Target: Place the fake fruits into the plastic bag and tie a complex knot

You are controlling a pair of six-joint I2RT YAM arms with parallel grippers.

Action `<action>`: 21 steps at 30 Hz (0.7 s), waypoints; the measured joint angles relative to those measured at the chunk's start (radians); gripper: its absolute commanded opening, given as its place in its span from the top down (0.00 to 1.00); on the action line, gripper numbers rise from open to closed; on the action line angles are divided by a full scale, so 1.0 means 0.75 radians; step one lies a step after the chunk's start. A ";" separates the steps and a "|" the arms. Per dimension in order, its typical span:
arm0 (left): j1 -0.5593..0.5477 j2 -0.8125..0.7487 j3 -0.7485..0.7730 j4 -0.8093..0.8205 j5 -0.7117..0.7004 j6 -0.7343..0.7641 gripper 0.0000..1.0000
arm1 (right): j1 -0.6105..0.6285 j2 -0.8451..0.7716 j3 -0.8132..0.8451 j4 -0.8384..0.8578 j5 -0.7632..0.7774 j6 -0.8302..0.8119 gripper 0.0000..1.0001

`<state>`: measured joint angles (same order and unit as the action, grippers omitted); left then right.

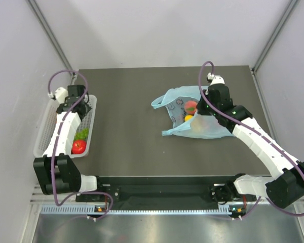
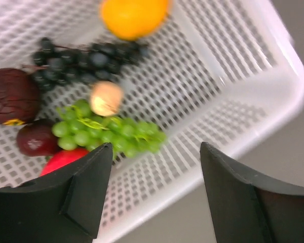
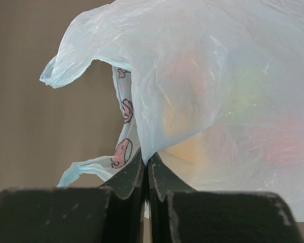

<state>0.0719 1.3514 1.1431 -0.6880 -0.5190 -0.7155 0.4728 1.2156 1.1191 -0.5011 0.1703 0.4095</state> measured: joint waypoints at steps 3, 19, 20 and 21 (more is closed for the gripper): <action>0.108 -0.003 -0.017 -0.002 -0.008 -0.027 0.24 | 0.000 0.000 0.000 0.000 -0.004 -0.009 1.00; 0.372 0.236 -0.151 0.098 0.070 -0.079 0.32 | -0.001 0.004 0.000 -0.001 -0.016 -0.022 1.00; 0.384 0.251 -0.160 0.112 0.080 -0.084 0.32 | -0.001 0.004 0.000 -0.001 -0.016 -0.023 1.00; 0.391 0.259 -0.167 0.126 0.087 -0.090 0.32 | -0.001 0.004 0.000 -0.001 -0.016 -0.023 1.00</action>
<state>0.3653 1.5459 1.0176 -0.5934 -0.4538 -0.7826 0.4725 1.2186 1.1191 -0.5014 0.1585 0.3923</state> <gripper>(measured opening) 0.685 0.006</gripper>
